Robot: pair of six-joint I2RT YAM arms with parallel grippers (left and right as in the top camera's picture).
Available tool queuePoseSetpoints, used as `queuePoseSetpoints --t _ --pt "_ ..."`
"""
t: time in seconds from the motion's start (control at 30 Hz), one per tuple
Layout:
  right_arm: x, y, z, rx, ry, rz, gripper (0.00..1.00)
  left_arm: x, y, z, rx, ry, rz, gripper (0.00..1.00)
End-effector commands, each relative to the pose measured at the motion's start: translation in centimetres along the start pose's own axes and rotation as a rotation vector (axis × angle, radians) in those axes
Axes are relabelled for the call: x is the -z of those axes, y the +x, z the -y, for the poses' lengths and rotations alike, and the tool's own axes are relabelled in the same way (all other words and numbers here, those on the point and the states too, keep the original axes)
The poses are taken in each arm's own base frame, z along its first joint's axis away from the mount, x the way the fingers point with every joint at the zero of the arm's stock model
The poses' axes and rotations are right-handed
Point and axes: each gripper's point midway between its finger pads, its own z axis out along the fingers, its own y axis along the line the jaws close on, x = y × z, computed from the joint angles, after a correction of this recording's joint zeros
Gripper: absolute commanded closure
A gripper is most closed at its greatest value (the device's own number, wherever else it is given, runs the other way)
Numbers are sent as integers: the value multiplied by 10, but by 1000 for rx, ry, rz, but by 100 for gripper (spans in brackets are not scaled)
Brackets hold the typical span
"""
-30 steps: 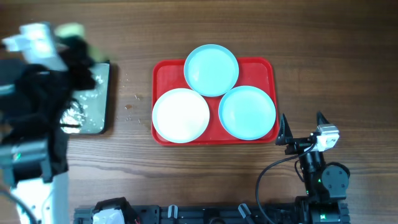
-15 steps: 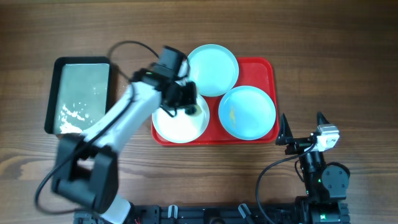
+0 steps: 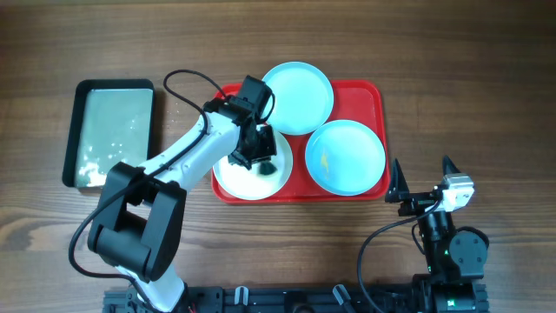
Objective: Clean dirty plates on tray and stack at the side
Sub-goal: 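Carry the sponge with the left gripper onto the white plate, then reach the right gripper to the white plate's rim and grasp it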
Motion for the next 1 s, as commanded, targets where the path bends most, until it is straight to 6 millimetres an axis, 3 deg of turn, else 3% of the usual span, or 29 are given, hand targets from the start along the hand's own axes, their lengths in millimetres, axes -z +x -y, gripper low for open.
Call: queuePoseSetpoints --t 0.0,0.1,0.17,0.27,0.37,0.4,0.43,0.47,0.57,0.6,0.77,0.97 --pt "0 -4 -7 -59 -40 14 0 -1 -6 -14 11 -70 37 78" --pt "1 -5 -19 -267 -110 3 0 7 -12 -17 26 -64 53 82" --pt "3 -16 -31 -429 -187 21 0 23 -21 -20 47 -56 74 86" --pt "17 -55 -60 -316 -380 158 0 60 -37 -30 98 -32 134 88" --pt "32 -91 -77 -230 -474 237 0 94 -48 -45 151 -4 206 77" --pt "32 -98 -78 -230 -469 220 0 103 -50 -50 167 4 227 68" --pt "30 -105 -78 -220 -460 194 0 111 -52 -54 182 14 245 53" --pt "26 -113 -79 -185 -445 154 0 119 -53 -56 194 32 261 27" --pt "7 -134 -86 -88 -454 -1 0 125 -52 -59 208 46 262 0" --pt "-1 -139 -89 -84 -461 -77 0 125 -51 -60 209 44 259 0" --pt "-41 -150 -120 -259 -636 -515 0 118 -51 -61 212 35 241 0" --pt "-74 -118 -140 -304 -689 -717 0 116 -49 -63 215 28 230 0"
